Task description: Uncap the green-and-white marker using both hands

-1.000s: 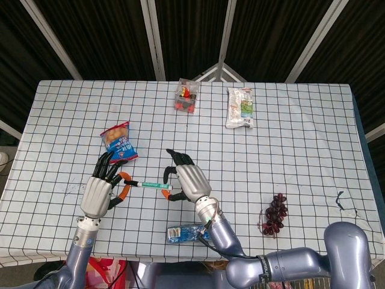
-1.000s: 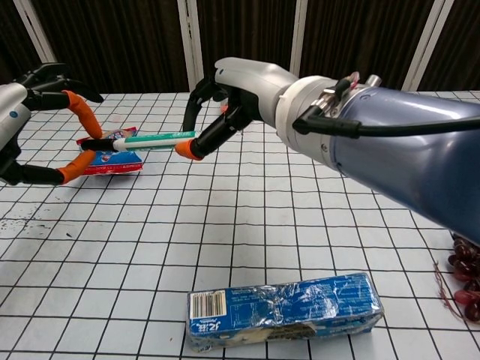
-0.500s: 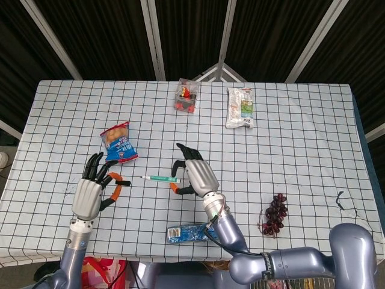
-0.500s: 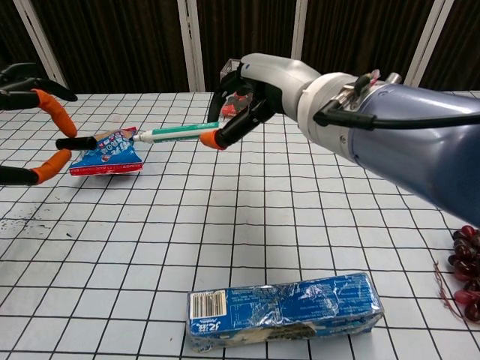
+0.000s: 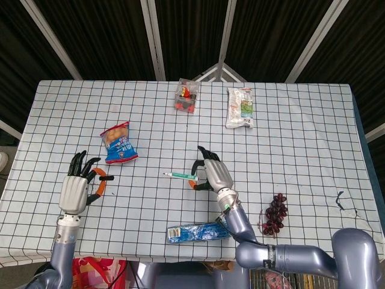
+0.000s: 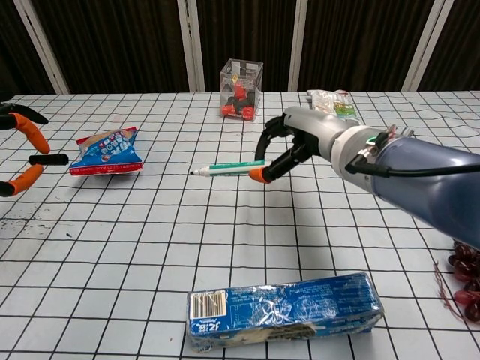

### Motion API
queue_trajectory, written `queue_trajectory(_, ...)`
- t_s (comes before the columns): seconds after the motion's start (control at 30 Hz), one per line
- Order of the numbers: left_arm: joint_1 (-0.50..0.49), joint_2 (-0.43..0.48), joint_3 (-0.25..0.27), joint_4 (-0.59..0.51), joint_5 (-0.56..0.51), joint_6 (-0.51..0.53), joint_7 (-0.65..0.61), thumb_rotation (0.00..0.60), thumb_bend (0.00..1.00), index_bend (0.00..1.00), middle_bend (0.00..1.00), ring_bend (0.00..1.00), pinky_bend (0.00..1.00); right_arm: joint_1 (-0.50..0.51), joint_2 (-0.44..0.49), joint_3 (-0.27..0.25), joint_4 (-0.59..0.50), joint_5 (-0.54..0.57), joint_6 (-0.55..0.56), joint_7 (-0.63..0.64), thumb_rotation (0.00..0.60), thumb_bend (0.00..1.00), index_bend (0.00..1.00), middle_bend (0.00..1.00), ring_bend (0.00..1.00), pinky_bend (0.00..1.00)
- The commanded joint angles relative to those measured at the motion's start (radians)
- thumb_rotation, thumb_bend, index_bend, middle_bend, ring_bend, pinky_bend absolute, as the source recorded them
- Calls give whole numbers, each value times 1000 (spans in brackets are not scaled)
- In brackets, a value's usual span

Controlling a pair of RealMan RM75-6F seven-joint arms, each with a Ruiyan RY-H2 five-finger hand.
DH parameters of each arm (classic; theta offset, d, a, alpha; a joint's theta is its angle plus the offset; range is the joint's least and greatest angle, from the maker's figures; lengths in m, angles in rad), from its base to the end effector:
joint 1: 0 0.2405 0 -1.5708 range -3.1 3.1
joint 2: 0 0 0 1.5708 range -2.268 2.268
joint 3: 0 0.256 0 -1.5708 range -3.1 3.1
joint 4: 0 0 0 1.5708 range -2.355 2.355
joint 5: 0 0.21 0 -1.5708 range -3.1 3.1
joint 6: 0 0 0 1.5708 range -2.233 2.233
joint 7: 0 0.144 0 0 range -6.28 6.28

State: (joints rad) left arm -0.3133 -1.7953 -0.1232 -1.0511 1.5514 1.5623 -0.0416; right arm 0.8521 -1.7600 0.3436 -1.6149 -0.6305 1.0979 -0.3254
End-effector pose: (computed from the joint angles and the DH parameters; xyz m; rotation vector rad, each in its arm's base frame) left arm -0.2515 0.2552 0.0008 -1.3729 -0.8015 -1.2743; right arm -0.0706 -0.3320 -0.0586 1.5089 -1.5773 1.1035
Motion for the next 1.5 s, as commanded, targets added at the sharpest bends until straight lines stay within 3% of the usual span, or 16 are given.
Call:
queue_trajectory(0.03,-24,-19,10,42,-11,-63,-19,600,484,324,153,0,0,-11,-34,-23,84,-9,-56,46,600,500,863,22,48,0)
queue_trajectory(0.1,-31,-9,24,44,-2,-82,-30,600,466,153,74,0,0,-13,-46,-27,113,-18,-76,62,600,500,852,23,48,0)
queue_trajectory(0.2,-34,11,38,27,5,-100,-44,600,462,4,2,0,0,-17,-55,-25,132,-27,-100,86,600,500,753,22,48,0)
queue_trajectory(0.27,-34,29,42,8,10,-101,-51,600,459,0,0,0,0,-21,-61,-20,143,-33,-114,108,600,480,659,22,48,0)
queue_trajectory(0.43,-17,92,35,-66,23,-45,-71,600,458,0,0,0,0,-29,-74,-6,186,-34,-158,157,600,320,293,22,48,0)
queue_trajectory(0.63,33,208,27,-178,21,31,-32,600,458,0,0,0,0,-56,-71,7,237,-47,-175,217,600,242,92,22,22,0)
queue_trajectory(0.77,110,325,15,-242,-17,112,-17,600,458,0,0,0,0,-107,-41,13,274,-85,-111,255,600,237,57,20,5,0)
queue_trajectory(1.0,173,403,29,-248,-34,146,-30,600,459,0,0,0,0,-211,130,-32,137,-222,-50,284,600,237,53,17,1,0)
queue_trajectory(1.27,214,434,13,-227,-77,151,-75,600,466,74,15,0,0,-359,350,-160,67,-535,140,297,600,261,196,17,2,0)
queue_trajectory(1.5,214,434,-4,-197,-123,90,-141,600,461,40,4,0,0,-454,441,-248,132,-685,312,146,600,270,214,17,2,0)
